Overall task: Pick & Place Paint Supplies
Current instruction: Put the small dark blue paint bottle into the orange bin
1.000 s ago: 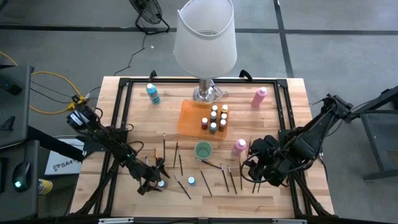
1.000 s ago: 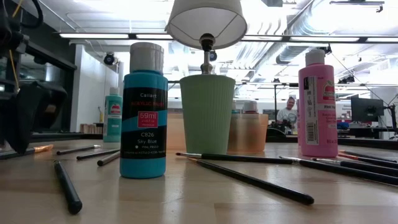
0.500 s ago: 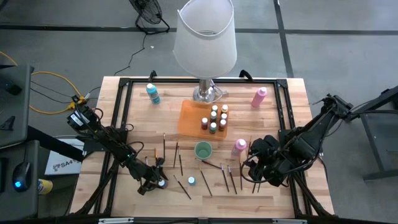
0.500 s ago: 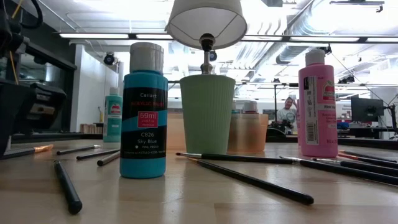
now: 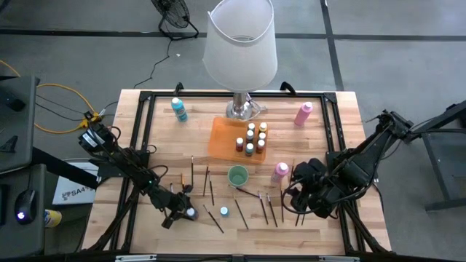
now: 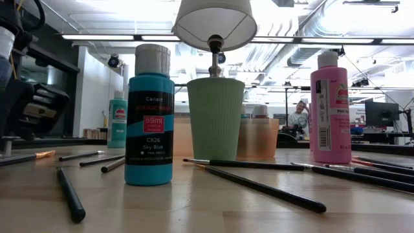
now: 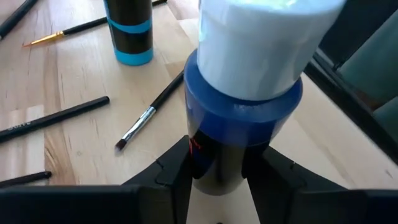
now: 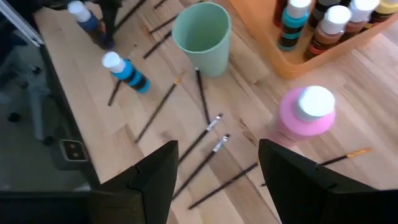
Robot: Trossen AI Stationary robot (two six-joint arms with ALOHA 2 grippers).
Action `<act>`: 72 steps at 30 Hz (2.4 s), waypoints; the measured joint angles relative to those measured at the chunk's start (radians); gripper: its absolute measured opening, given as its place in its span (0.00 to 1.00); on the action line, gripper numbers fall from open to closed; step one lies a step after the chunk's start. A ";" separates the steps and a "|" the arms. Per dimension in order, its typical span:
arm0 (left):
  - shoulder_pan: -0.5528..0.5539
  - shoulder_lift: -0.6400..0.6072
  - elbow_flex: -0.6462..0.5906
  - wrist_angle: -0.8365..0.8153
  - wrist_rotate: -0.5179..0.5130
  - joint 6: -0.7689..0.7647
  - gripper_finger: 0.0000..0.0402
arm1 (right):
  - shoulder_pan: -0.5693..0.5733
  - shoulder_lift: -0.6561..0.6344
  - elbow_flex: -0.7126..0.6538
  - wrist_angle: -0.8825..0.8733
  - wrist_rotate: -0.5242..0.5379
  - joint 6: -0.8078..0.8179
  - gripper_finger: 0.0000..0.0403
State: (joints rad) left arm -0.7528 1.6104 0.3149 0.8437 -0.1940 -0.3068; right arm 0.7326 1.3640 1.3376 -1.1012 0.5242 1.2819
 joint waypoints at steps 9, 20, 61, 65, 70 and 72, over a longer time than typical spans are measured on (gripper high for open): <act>0.001 -0.093 0.002 -0.003 -0.108 -0.117 0.31 | -0.023 0.000 0.000 0.108 0.001 -0.055 0.54; 0.145 -0.241 0.231 -0.436 -0.122 -0.117 0.30 | -0.117 0.000 0.000 0.275 0.000 -0.279 0.54; 0.532 -0.265 0.769 -1.154 -0.019 0.119 0.30 | -0.486 0.215 0.000 0.975 -0.169 -1.018 0.54; 0.532 -0.265 0.769 -1.160 0.002 0.121 0.30 | -0.499 0.215 0.000 0.970 -0.199 -0.991 0.54; 0.532 -0.265 0.769 -1.164 0.005 0.129 0.30 | -0.507 0.215 0.000 0.948 -0.222 -0.963 0.54; 0.532 -0.265 0.769 -1.164 0.005 0.130 0.30 | -0.507 0.215 0.000 0.951 -0.240 -0.969 0.54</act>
State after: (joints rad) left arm -0.2207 1.3453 1.0843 -0.3199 -0.1890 -0.1764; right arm 0.2256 1.5791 1.3380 -0.1505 0.2837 0.3128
